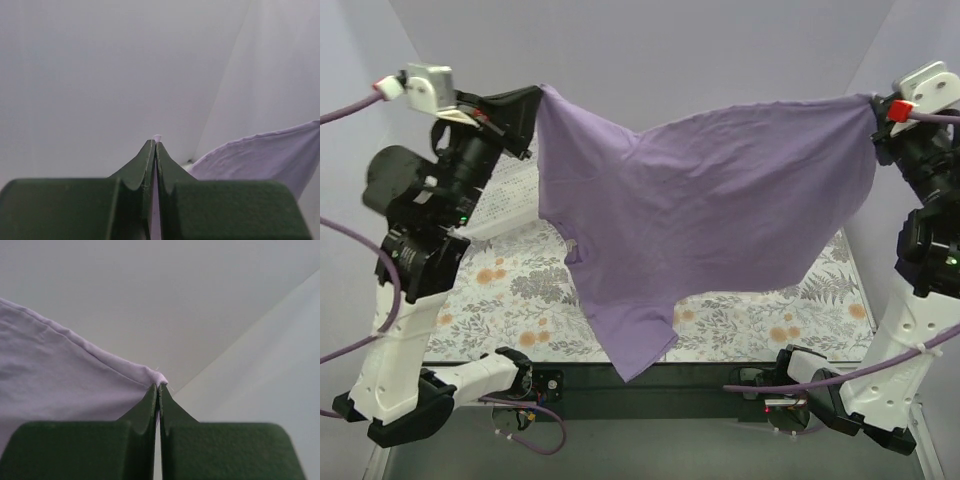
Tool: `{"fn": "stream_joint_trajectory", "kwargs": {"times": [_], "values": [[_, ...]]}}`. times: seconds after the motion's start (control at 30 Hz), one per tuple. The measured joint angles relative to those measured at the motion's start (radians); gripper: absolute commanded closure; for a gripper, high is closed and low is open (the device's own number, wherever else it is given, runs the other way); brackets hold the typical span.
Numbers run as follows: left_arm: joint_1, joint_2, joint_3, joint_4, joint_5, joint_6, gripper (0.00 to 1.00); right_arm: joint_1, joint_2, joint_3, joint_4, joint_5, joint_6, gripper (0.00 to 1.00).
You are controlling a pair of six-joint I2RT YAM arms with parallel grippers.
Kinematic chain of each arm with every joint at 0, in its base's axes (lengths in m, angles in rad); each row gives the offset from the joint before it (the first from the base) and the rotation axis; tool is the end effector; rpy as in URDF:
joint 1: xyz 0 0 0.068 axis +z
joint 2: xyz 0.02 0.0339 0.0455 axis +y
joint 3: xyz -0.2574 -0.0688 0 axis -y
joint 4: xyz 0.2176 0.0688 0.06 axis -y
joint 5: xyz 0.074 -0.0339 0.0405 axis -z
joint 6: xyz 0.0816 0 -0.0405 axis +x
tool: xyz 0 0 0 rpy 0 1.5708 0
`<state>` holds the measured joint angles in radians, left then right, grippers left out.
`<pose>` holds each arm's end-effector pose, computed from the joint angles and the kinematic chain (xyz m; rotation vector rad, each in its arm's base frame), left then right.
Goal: Fold and stack the t-shirts
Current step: Flatten the tshirt out
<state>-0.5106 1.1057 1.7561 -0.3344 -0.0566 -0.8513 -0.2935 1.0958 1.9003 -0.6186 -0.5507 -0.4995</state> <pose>0.1673 -0.0884 0.5714 -0.2785 1.3106 -1.1329 0.1569 -0.0028 0.5673 -0.5929 1.2884 -0.2752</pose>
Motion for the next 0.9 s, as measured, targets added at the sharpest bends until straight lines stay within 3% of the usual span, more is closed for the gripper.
{"fn": "stream_joint_trajectory", "kwargs": {"times": [0.27, 0.5, 0.73, 0.9], "values": [[0.000, -0.034, 0.225, 0.093, 0.078, -0.037, 1.00, -0.001, 0.053, 0.409, -0.014, 0.123, 0.060, 0.99], [0.000, -0.033, 0.351, 0.174, 0.128, -0.066, 1.00, 0.020, 0.016, 0.481, 0.058, 0.264, 0.077, 0.99], [0.000, -0.028, 0.342, 0.229, 0.123, -0.057, 1.00, 0.059, 0.005, 0.446, 0.121, 0.357, 0.066, 0.99], [0.000, -0.018, 0.135, 0.297, 0.044, -0.023, 1.00, 0.065, -0.077, 0.123, 0.194, 0.344, 0.066, 0.99]]}}
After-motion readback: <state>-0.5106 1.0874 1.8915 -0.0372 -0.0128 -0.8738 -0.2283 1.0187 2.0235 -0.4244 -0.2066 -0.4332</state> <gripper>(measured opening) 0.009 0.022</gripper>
